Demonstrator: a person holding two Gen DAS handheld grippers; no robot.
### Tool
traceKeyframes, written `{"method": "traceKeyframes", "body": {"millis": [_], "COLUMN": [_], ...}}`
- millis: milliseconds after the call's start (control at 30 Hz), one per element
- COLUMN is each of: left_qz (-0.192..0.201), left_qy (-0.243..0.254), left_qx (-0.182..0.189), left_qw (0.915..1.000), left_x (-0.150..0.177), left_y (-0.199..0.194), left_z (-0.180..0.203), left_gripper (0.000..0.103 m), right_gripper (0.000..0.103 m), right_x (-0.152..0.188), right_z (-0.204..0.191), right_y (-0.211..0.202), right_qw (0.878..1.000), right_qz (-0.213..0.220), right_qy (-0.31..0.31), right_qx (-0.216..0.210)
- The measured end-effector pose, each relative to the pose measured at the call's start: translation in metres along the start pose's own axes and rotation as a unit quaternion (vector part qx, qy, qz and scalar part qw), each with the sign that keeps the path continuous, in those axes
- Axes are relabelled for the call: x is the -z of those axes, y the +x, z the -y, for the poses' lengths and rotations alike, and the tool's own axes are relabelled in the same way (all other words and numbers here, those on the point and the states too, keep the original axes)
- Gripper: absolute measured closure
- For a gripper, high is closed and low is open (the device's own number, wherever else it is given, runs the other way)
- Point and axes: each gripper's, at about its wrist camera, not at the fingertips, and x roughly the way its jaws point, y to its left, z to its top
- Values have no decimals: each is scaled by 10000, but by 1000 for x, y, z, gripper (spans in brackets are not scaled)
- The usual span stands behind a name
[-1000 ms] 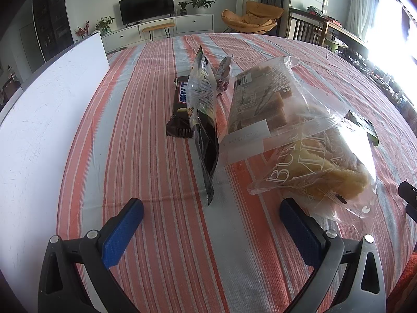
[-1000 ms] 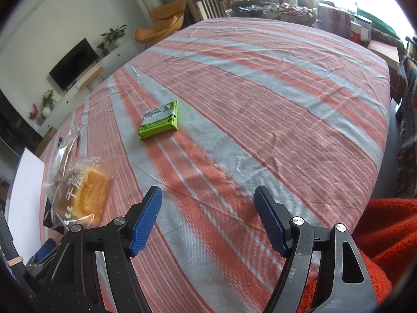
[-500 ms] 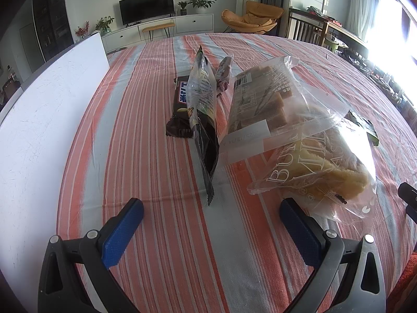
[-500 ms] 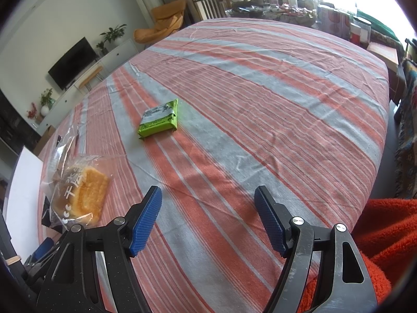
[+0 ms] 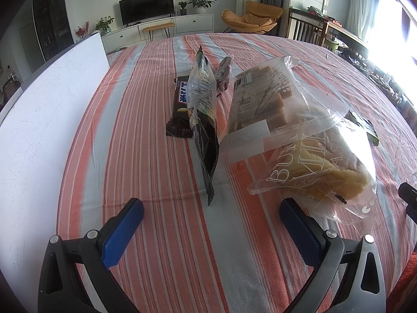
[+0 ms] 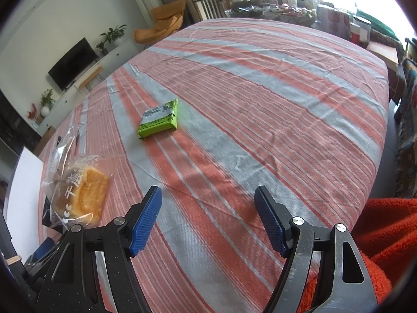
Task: Organize snacks
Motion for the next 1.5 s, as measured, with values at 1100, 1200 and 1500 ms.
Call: {"method": "traceKeyframes", "body": {"millis": [1100,1200,1500], "left_qz": [3,3,5], "left_qy": [0,0,1], "left_qx": [-1,-1,-3], "left_qw": [10000,10000,10000], "left_x": [0,0,0], "left_y": [0,0,0], "left_z": [0,0,0], "left_gripper": [0,0,0], "right_gripper": [26,26,26], "right_x": [-1,-1,-1], "right_z": [0,0,0], "right_y": [0,0,0], "right_qw": [10000,10000,10000], "right_qz": [0,2,0], "right_qy": [11,24,18], "right_qx": [-1,-16,-12]}}
